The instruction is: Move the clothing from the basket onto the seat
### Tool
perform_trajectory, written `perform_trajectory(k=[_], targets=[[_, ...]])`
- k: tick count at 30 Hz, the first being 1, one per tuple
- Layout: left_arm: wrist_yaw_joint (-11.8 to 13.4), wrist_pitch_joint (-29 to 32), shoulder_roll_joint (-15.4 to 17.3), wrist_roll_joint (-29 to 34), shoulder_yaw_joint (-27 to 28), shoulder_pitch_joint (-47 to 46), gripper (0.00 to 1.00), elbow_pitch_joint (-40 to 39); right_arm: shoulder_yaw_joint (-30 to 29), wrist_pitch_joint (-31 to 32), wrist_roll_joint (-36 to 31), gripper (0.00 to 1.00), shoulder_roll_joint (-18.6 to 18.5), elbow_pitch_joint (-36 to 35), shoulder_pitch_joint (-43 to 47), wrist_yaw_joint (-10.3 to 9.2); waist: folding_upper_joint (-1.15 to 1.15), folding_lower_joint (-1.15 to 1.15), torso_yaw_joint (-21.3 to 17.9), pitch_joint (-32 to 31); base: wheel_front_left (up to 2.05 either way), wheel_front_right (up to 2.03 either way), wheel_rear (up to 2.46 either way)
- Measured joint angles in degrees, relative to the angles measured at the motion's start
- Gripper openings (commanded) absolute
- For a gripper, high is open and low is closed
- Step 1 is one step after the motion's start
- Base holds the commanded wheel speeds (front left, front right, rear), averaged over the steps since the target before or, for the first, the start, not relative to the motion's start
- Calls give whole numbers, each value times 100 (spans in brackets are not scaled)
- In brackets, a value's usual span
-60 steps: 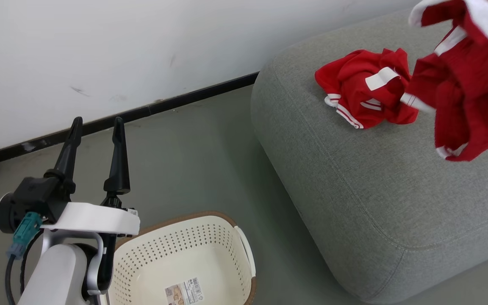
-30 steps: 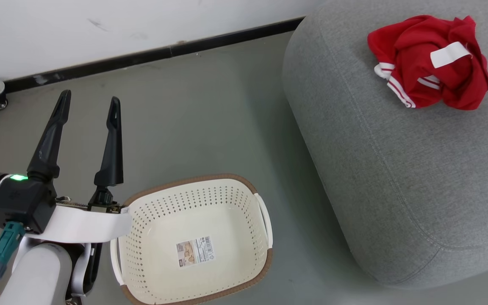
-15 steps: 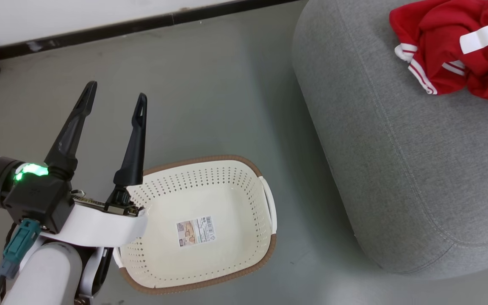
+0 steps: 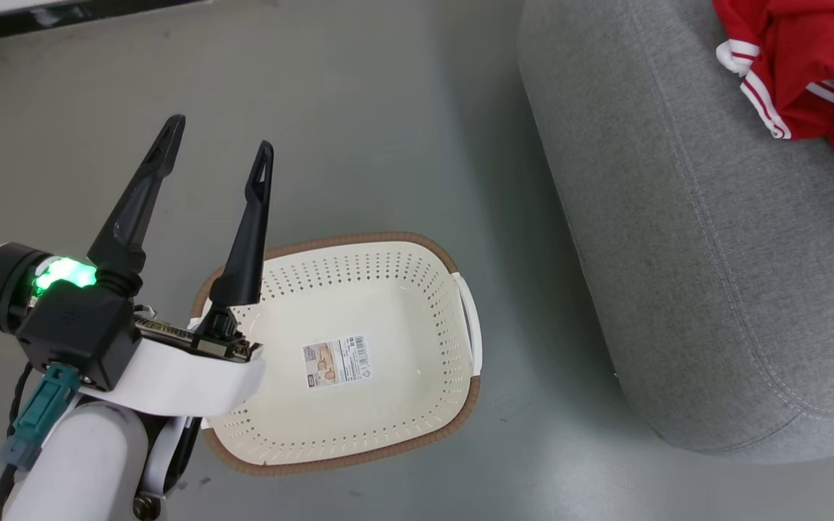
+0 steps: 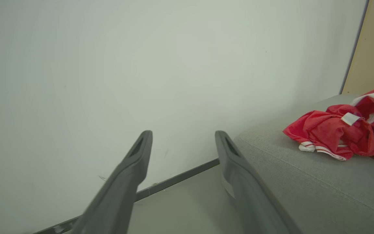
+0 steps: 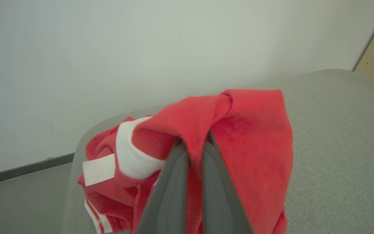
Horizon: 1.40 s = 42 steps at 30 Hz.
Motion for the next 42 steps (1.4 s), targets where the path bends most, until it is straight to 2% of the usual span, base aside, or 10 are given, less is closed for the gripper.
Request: perform_trajectory(k=[18,19,20,21,22,23,24,25,26,42], targets=[[0,-60,-26,0,40,-194,100,113,221,-246,-42,0,486,413,109,0,0,0,-53,237,0,0,0],[0,-65,-34,0,38,-194,100,125,238,-246,-42,7,514,447,109,0,0,0,-66,228,0,0,0],[0,-67,-41,0,38,-194,100,137,274,-246,-42,26,524,466,108,0,0,0,-79,218,0,0,0],[0,-69,-43,-1,38,-194,100,163,303,-246,-42,40,525,480,108,0,0,0,-91,208,0,0,0],[0,-104,-45,-1,37,-194,100,193,318,-245,-41,50,525,500,108,0,0,0,-103,197,0,0,0],[0,-118,-49,-1,37,-194,100,220,338,-243,-41,50,524,517,109,0,0,0,-115,186,0,0,0],[0,-123,-56,-2,36,-194,100,245,354,-243,-41,73,523,526,109,0,0,0,-126,174,0,0,0],[0,-158,-62,-4,34,-194,100,269,360,-243,-41,90,523,528,109,0,0,0,-138,161,0,0,0],[0,-168,-69,-11,34,-194,100,286,368,-242,-41,100,521,530,109,0,0,0,-148,148,0,0,0],[1,-420,-233,-114,54,-191,100,636,554,-178,33,100,470,434,393,0,0,0,-272,-139,0,0,0]])
